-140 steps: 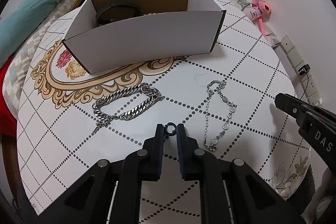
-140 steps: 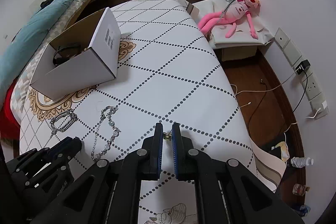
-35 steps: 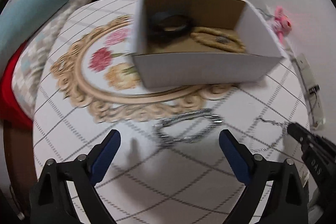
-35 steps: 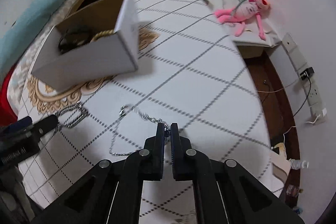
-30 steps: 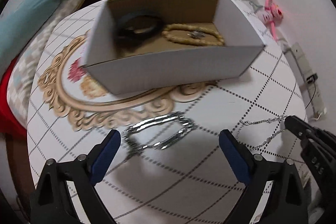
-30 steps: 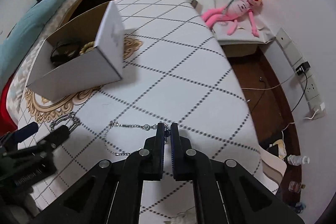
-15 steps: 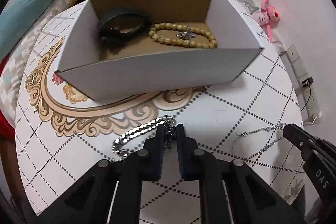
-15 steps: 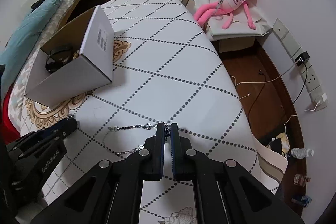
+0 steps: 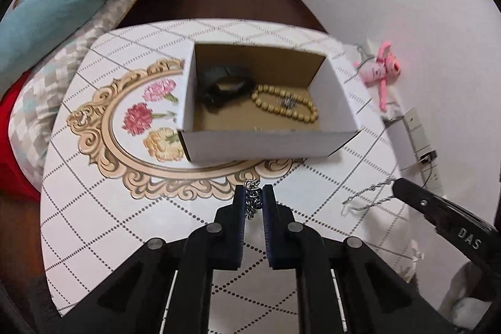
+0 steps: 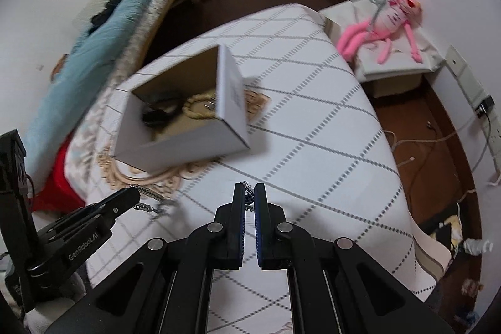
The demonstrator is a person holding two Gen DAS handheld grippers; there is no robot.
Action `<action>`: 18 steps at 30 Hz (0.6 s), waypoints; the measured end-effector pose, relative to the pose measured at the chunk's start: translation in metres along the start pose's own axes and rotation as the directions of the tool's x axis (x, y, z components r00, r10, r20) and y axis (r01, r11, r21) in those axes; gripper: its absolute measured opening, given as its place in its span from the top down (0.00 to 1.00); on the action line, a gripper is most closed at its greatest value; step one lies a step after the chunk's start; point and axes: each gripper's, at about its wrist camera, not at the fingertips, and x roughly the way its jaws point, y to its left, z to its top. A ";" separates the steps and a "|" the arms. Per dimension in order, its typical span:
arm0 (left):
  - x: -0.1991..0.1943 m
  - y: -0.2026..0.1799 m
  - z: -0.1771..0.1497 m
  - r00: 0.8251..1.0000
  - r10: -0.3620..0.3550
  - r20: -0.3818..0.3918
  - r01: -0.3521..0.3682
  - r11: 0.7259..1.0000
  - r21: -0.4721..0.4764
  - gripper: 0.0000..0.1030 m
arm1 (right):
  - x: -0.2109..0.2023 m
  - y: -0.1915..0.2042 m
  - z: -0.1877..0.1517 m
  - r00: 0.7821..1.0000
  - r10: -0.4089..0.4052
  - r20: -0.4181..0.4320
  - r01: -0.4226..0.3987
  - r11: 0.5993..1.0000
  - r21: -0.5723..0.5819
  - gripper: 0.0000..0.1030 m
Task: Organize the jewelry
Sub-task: 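Carry both silver chains into the white box while both tools open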
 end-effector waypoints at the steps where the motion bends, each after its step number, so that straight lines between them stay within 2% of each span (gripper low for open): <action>1: -0.006 0.001 0.002 1.000 -0.010 0.009 0.010 1.000 -0.003 0.93 | -0.004 0.004 0.003 1.000 0.016 0.002 -0.016 1.000 -0.008 0.95; 5: -0.027 0.001 0.017 0.997 -0.061 0.045 0.062 0.998 -0.027 0.93 | -0.018 0.017 0.015 0.997 0.070 0.014 -0.069 0.997 -0.031 0.95; 11: -0.059 -0.004 0.057 0.984 -0.143 0.110 0.146 0.989 -0.018 0.93 | -0.043 0.038 0.042 0.988 0.148 0.045 -0.145 0.987 -0.067 0.95; 14: -0.060 -0.006 0.079 0.982 -0.145 0.122 0.146 0.989 0.003 0.93 | -0.054 0.052 0.063 0.983 0.169 0.066 -0.161 0.981 -0.106 0.95; 18: -0.039 -0.003 0.106 0.988 -0.126 0.089 0.125 0.992 0.015 0.93 | -0.049 0.068 0.094 0.983 0.170 0.065 -0.159 0.976 -0.150 0.95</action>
